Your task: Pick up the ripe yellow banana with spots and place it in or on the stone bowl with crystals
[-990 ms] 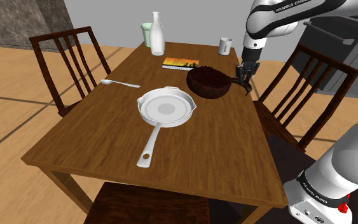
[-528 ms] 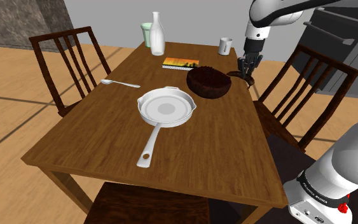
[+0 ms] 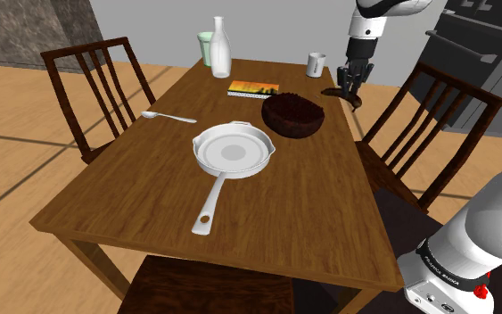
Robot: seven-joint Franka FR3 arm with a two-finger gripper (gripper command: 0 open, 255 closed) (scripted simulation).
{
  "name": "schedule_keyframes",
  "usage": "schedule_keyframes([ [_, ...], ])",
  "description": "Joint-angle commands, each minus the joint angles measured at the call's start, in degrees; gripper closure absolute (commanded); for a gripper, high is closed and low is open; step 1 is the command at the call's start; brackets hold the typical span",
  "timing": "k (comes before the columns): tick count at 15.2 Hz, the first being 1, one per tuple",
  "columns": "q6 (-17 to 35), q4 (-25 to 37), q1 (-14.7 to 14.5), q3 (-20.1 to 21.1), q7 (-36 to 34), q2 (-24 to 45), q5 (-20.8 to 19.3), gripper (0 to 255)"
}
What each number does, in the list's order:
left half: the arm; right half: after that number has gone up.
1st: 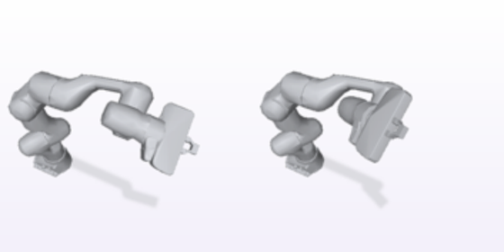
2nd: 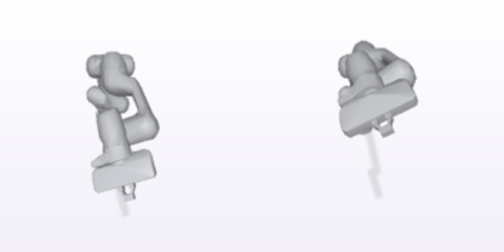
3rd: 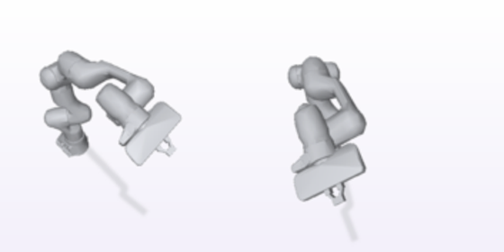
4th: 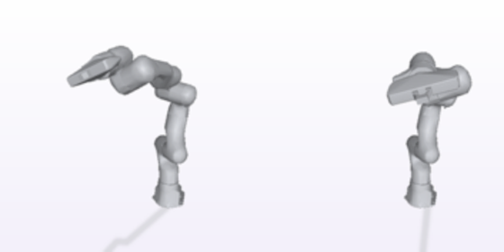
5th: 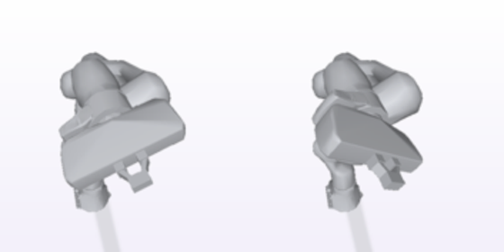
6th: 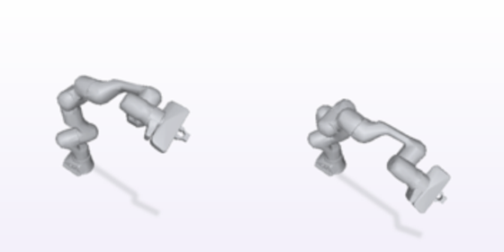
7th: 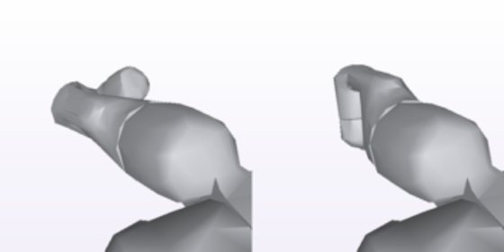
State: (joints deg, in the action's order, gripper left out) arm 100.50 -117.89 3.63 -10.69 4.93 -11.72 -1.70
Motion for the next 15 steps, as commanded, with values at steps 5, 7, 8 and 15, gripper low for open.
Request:
schedule_keyframes([
  [5,-4.64,4.39,-0.10,0.16,-0.12,-0.23,0.04,255],
  [7,-6.18,5.97,-0.12,0.19,-0.12,-0.20,0.06,255],
  [8,-6.95,6.78,-0.13,0.20,-0.11,-0.16,0.07,255],
  [15,-11.05,11.97,-0.73,0.98,-1.29,0.97,0.55,255],
])
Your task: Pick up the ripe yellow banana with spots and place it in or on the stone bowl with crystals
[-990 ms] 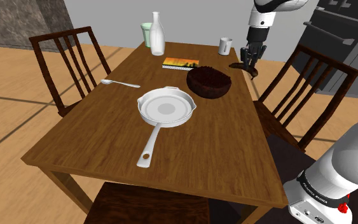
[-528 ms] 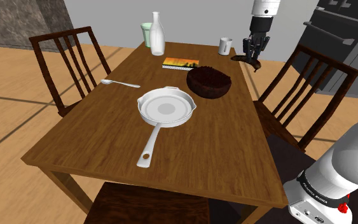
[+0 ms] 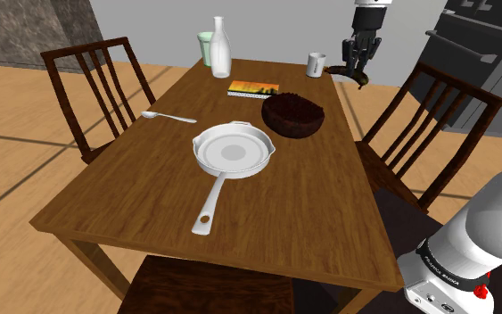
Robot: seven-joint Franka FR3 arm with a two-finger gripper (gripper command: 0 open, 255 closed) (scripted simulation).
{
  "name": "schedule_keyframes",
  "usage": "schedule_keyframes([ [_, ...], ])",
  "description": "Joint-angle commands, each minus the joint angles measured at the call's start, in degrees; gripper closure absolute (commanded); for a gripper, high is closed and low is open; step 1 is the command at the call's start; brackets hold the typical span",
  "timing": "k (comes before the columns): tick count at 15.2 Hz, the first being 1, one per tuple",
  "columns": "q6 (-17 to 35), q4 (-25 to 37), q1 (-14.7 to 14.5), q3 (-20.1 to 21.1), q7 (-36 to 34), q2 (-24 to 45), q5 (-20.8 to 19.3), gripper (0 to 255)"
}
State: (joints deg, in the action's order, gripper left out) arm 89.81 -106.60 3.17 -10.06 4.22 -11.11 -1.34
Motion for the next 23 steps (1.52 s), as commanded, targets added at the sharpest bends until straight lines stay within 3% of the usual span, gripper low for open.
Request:
schedule_keyframes([
  [1,-0.43,1.51,-0.82,1.07,-1.79,1.13,0.56,255],
  [12,-2.45,15.83,-6.91,8.06,-14.61,13.23,3.47,255],
  [23,6.27,6.17,-6.96,8.08,-14.37,12.30,3.45,255],
])
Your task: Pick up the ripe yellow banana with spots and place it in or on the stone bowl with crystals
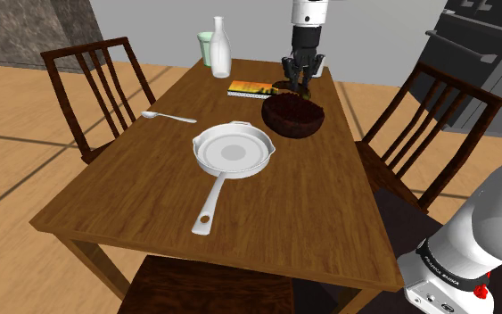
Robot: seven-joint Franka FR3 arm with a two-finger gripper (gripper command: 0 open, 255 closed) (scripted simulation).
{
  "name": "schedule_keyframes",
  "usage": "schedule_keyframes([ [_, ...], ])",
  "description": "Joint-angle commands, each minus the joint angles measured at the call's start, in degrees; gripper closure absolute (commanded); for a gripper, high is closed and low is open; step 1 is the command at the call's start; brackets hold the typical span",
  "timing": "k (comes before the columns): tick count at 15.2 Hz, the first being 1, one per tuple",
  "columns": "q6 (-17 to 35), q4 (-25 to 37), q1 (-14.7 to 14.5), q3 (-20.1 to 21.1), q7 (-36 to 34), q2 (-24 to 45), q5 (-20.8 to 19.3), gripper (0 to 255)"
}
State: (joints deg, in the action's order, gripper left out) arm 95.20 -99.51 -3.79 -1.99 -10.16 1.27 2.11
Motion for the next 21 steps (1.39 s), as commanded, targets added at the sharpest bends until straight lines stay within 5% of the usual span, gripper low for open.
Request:
schedule_keyframes([
  [1,1.65,-1.69,-0.01,0.01,0.04,-0.08,0.00,255],
  [11,3.26,-3.27,-0.02,0.01,0.09,-0.04,0.01,255],
  [12,3.26,-3.27,-0.02,0.01,0.09,-0.04,0.01,0],
  [17,3.26,-3.27,-0.02,0.01,0.09,-0.04,0.01,0],
  [21,-4.29,5.47,0.12,-0.11,0.07,1.15,0.01,0],
])
